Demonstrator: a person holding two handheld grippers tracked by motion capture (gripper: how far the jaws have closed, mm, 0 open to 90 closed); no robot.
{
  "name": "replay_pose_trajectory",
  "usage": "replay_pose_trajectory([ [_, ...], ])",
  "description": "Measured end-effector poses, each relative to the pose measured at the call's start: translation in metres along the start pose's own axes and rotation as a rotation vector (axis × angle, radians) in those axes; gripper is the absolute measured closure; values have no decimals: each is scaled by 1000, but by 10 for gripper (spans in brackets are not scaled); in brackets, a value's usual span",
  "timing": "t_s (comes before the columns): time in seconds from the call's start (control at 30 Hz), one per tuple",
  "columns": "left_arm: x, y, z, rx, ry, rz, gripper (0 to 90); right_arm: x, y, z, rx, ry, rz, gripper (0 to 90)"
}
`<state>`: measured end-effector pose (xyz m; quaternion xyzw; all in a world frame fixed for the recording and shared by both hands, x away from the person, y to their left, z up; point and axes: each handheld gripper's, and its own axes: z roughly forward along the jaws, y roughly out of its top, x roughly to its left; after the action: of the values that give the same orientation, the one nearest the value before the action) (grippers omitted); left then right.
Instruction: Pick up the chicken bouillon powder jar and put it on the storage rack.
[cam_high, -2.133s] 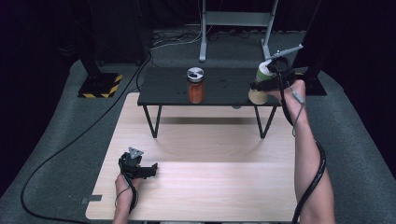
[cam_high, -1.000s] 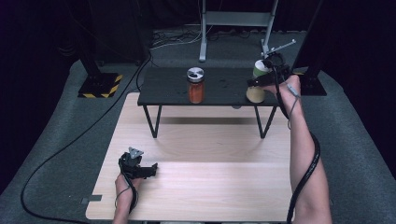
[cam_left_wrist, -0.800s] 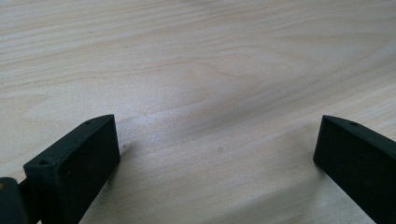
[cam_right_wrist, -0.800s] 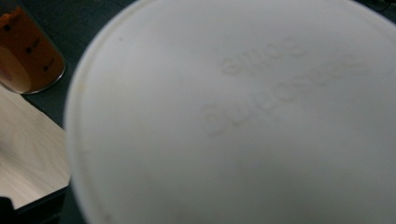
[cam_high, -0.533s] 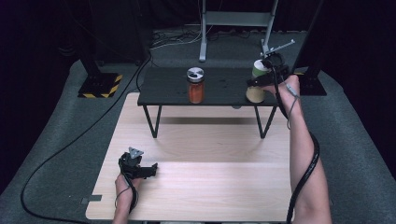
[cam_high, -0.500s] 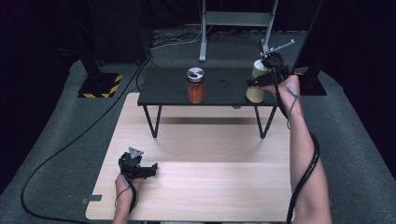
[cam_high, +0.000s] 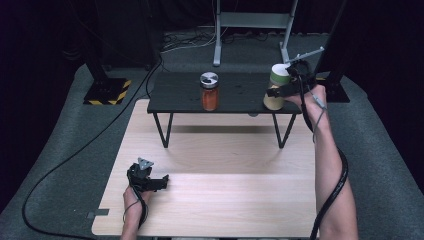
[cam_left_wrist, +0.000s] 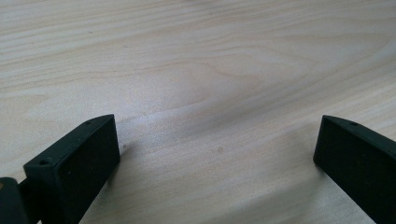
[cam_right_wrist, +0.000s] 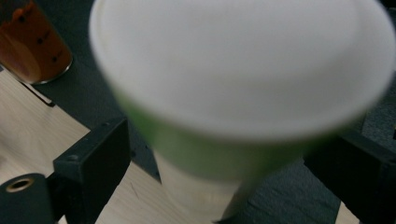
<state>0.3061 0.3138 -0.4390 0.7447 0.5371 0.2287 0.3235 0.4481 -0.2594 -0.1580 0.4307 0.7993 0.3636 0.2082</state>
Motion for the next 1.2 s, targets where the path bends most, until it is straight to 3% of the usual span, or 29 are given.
replay_pose_trajectory([
  [0.17,0,0,0,0,0,0,1,1,-20,-6,2,23,-1,23],
  [0.47,0,0,0,-2,0,-2,1,13,-64,-10,24,57,-46,1],
  [0.77,0,0,0,0,1,0,1,30,-113,0,70,63,-71,0],
  [0.9,0,0,0,-1,1,-1,1,37,-141,9,100,71,-70,0],
  [1.2,0,0,0,0,1,1,1,38,-221,37,117,113,-14,0],
])
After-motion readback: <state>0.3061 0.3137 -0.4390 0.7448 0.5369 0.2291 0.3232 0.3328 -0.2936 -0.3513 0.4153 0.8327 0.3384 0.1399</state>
